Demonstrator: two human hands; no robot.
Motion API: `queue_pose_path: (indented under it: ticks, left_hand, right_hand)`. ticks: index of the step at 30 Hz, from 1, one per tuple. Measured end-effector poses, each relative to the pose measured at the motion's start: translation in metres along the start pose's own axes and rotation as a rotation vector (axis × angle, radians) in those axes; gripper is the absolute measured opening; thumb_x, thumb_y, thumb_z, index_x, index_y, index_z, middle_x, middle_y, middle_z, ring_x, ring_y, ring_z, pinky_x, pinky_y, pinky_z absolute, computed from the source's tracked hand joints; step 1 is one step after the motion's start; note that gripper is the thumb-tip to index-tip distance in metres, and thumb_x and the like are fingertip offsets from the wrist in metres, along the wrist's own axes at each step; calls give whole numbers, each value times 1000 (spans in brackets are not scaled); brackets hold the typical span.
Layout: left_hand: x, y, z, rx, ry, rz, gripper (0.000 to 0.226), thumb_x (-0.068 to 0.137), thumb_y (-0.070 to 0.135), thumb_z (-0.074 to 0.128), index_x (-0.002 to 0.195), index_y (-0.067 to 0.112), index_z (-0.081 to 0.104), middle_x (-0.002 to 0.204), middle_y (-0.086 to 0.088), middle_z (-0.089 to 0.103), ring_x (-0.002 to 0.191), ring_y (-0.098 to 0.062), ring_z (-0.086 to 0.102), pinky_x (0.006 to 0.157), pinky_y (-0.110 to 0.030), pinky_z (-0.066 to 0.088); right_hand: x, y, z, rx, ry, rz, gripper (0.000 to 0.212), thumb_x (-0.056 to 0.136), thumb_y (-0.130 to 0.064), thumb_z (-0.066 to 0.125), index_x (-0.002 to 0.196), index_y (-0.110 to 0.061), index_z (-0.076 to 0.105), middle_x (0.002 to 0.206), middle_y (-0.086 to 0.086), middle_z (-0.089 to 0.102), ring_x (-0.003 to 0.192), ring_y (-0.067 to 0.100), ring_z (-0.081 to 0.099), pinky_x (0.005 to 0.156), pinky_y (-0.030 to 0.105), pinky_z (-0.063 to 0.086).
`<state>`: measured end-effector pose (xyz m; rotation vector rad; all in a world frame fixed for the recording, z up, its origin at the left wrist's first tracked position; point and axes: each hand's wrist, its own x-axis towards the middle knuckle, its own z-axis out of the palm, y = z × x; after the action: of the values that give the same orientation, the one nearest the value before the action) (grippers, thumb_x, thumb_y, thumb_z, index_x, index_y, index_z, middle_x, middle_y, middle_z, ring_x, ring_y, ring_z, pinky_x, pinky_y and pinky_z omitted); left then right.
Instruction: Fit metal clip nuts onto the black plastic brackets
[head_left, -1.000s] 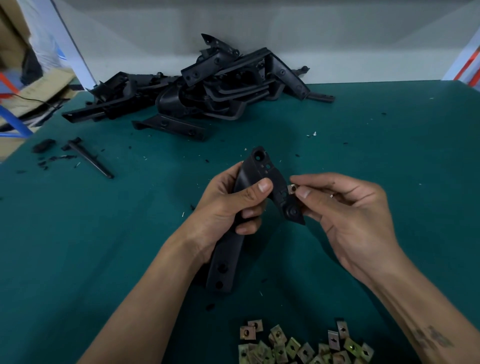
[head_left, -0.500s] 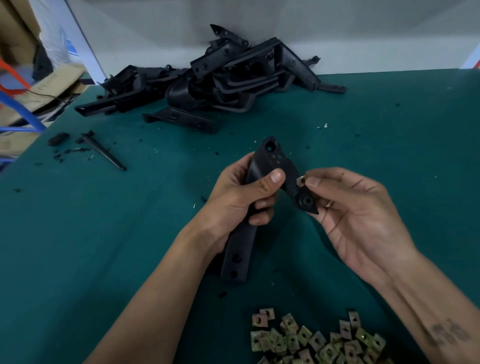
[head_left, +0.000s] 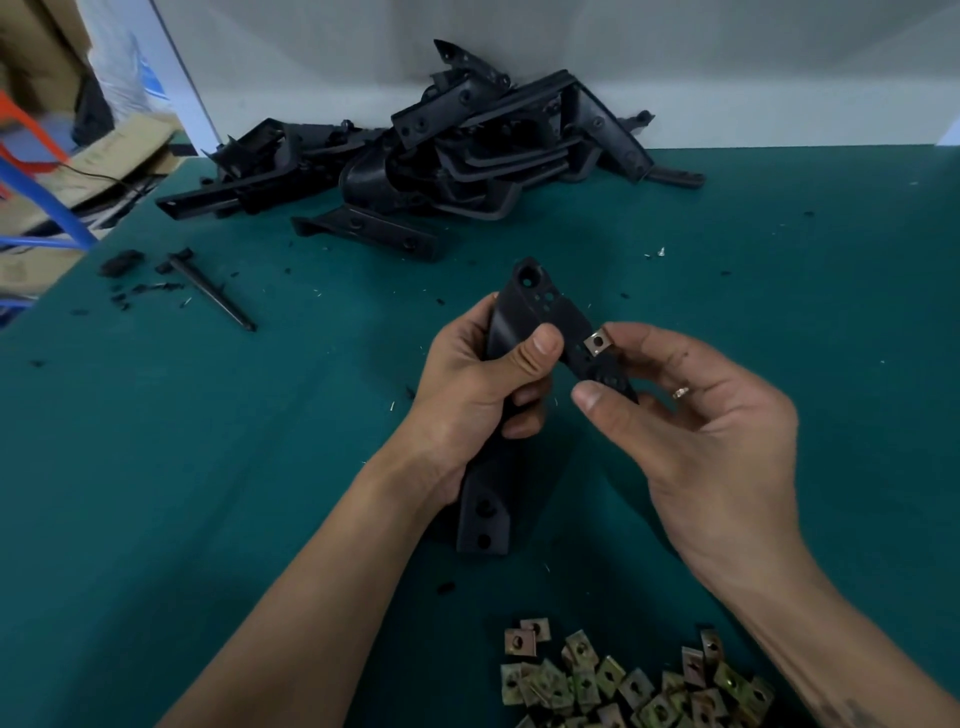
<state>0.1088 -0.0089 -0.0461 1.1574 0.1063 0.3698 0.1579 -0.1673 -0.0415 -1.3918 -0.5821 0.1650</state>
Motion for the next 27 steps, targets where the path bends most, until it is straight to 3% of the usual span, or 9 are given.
queue_pose_path:
  ticks: [4,9,18,23,27]
  left_hand:
    - [0,-1,-1,-30,1,15,23,84,23,72,92,10,56,67,-4,43,48,-8,33,39,-18,29]
    - [0,0,-1,-65,-22,13,25,80,26,73,89,11,56,69,-6,40,47,-7,33,38,-17,29]
    - [-1,1,-3,-62,-28,-1,22,80,30,72,87,15,58,73,-5,42,48,-5,34,39,-17,31]
    - [-1,0,-2,-63,-24,-11,11,91,22,64,88,14,56,74,-3,47,47,-3,32,37,-16,29]
    - [-1,3,-2,-80,-60,-28,11,93,21,59,89,13,53,71,1,45,49,-4,30,37,-15,30]
  right_hand:
    - [-1,-2,4,89,20,15,34,76,-4,84,107,-17,76,99,-4,79,89,6,73,77,15,56]
    - [3,-8,4,152,-1,22,33,68,-10,85,98,-23,81,98,0,79,90,11,74,81,19,57]
    - [3,-8,5,151,-65,-3,32,75,-6,79,105,-17,74,98,-7,77,94,6,73,86,17,55]
    - [3,-8,5,110,-108,-44,32,84,-1,75,110,-19,72,103,-7,77,102,6,71,88,16,54]
    - [3,-8,4,196,-61,48,19,86,-10,75,102,-20,78,101,4,78,97,28,73,89,37,59]
